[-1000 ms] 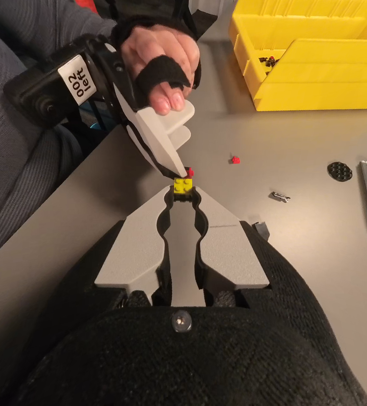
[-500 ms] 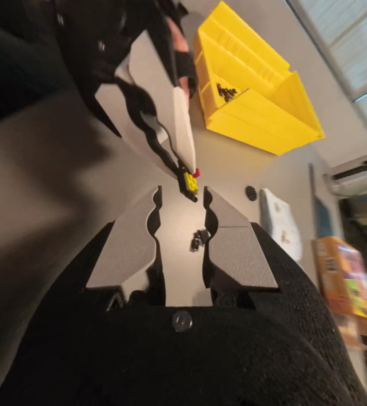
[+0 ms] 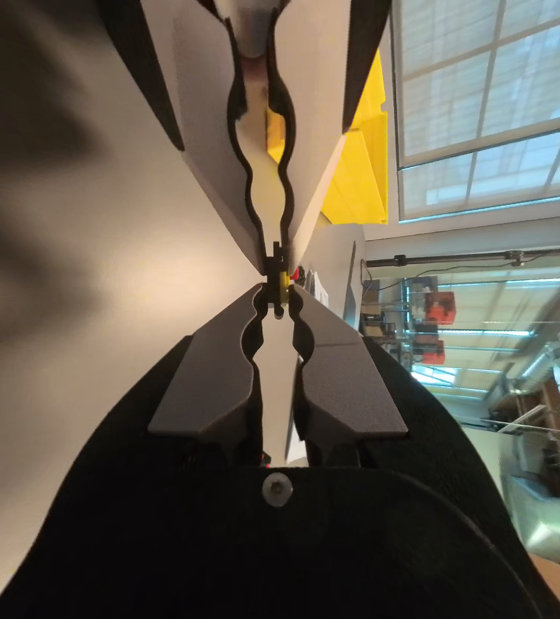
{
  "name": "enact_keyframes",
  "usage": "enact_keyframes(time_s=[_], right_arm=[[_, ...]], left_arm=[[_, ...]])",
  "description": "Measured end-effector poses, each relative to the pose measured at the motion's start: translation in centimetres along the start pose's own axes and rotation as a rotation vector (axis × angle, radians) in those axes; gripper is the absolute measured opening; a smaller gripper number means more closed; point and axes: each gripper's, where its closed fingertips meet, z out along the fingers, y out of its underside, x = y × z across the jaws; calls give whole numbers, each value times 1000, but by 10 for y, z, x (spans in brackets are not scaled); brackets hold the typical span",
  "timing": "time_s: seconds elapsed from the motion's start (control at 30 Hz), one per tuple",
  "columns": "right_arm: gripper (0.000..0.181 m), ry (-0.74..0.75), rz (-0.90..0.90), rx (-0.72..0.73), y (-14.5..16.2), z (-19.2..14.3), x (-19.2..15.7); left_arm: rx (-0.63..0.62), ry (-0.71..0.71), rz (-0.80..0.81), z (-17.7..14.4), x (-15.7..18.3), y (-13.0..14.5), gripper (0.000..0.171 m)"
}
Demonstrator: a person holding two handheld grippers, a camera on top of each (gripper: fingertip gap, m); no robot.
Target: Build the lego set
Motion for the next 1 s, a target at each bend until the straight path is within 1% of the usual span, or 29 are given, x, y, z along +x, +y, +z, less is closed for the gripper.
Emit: enact_keyframes(time_s=[0.2,0.37,0.47,0.53,0.6,0.7,0.8,1.0], right_arm=[[9,79,-87,27,-5,-2,5],[10,203,-151,71,-11,-8,19],[10,243,-142,110,-16,-12,25],[12,231,-101,138,-18,-14,26],[20,189,-44,157,-19,-15,25],[23,146,-2,177,-20,-16,23],[20,124,6,196,-20,-18,21],[17,136,-39,204,-21,-20,20]], left_arm=[[-3,-46,84,-3,-3,-2,7],[-5,-112,180,-8,-14,-10,7],[-1,-140,247,-10,-19,-15,7],[0,-146,282,-12,-21,-18,7],[13,-143,305,-12,-20,-22,7],[18,-139,358,-12,-17,-25,7],[26,-138,394,-12,-16,-28,7],[42,-113,429,-13,-13,-30,8]])
